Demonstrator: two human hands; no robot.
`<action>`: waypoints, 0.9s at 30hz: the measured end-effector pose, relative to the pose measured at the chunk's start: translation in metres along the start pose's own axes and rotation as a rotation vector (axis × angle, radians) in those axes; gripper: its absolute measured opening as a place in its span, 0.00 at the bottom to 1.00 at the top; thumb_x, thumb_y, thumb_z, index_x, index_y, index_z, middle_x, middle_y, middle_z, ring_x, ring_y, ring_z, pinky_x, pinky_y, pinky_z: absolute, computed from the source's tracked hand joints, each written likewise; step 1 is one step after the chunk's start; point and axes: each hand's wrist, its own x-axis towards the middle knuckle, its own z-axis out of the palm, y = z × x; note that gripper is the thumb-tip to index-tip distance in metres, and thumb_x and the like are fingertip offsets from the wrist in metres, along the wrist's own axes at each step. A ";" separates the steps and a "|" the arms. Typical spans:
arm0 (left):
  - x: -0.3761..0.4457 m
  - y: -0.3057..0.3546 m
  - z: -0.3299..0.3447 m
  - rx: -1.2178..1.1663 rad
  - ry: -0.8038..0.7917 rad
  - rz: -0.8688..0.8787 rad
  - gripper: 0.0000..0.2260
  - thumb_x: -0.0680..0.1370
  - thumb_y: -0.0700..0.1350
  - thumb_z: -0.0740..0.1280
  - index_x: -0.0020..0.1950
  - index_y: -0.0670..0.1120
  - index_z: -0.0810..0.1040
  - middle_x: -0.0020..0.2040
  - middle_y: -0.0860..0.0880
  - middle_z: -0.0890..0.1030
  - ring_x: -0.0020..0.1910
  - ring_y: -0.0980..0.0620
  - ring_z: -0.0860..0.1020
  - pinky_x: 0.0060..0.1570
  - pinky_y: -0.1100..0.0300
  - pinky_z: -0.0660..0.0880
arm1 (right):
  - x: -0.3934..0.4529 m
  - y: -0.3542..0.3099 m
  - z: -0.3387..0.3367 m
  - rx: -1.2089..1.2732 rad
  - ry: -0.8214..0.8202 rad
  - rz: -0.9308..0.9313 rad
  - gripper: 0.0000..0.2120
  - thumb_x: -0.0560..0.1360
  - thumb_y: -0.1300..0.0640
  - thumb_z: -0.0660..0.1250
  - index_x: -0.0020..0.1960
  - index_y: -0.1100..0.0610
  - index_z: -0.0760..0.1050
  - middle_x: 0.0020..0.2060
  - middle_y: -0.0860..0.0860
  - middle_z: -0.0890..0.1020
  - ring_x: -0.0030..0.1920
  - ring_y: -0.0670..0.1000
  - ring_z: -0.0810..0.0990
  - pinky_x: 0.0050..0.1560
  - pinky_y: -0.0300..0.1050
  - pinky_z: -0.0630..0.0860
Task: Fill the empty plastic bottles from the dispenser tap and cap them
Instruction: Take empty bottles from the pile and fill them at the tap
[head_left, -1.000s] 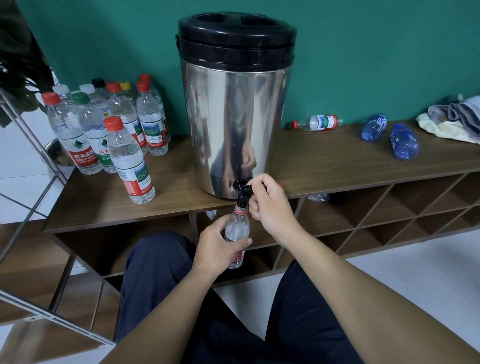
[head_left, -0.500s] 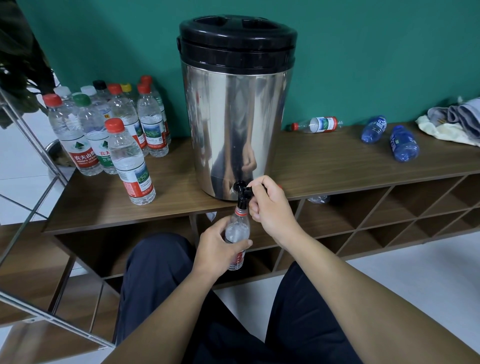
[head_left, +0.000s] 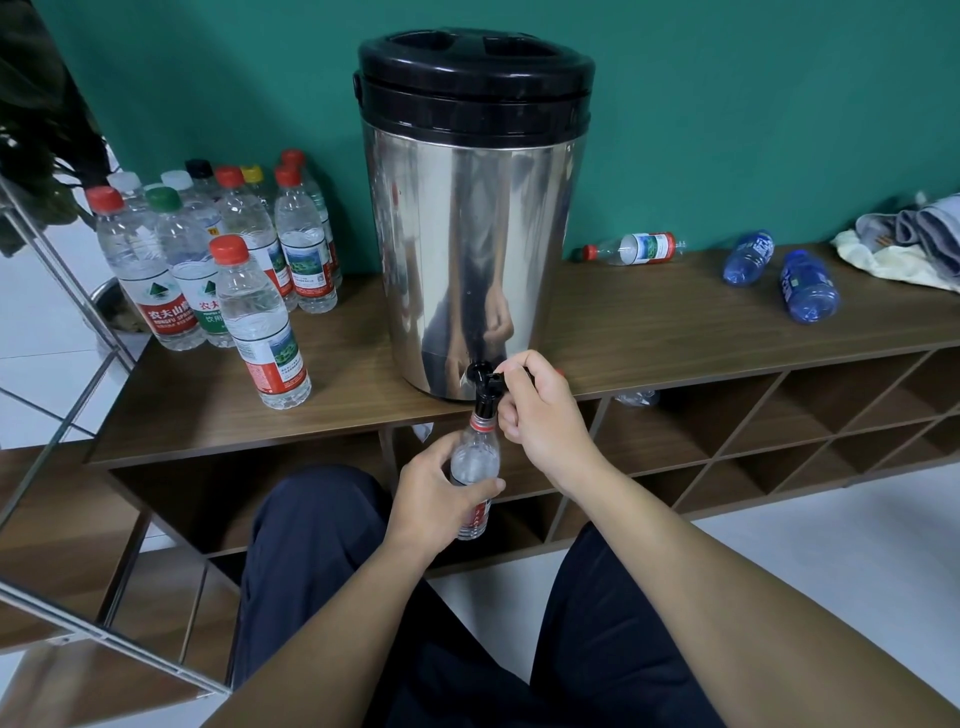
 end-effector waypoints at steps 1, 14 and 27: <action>0.000 0.000 0.000 -0.003 0.000 0.003 0.31 0.70 0.50 0.88 0.71 0.60 0.83 0.61 0.64 0.87 0.62 0.62 0.84 0.69 0.47 0.82 | 0.000 0.000 0.000 0.004 0.000 0.001 0.09 0.90 0.54 0.59 0.53 0.53 0.76 0.29 0.51 0.69 0.30 0.49 0.67 0.32 0.45 0.65; 0.000 0.001 0.001 -0.027 -0.002 0.019 0.31 0.70 0.48 0.88 0.71 0.59 0.84 0.60 0.63 0.88 0.61 0.61 0.85 0.69 0.47 0.82 | 0.000 0.000 -0.001 -0.008 -0.002 -0.002 0.09 0.90 0.54 0.59 0.54 0.53 0.76 0.29 0.51 0.69 0.30 0.49 0.67 0.32 0.45 0.65; -0.001 0.001 0.000 -0.036 0.003 0.025 0.30 0.70 0.47 0.88 0.70 0.58 0.84 0.59 0.62 0.88 0.60 0.61 0.85 0.68 0.47 0.83 | -0.001 -0.001 0.000 0.001 0.003 -0.001 0.09 0.90 0.55 0.59 0.53 0.53 0.76 0.29 0.50 0.69 0.30 0.49 0.67 0.31 0.44 0.65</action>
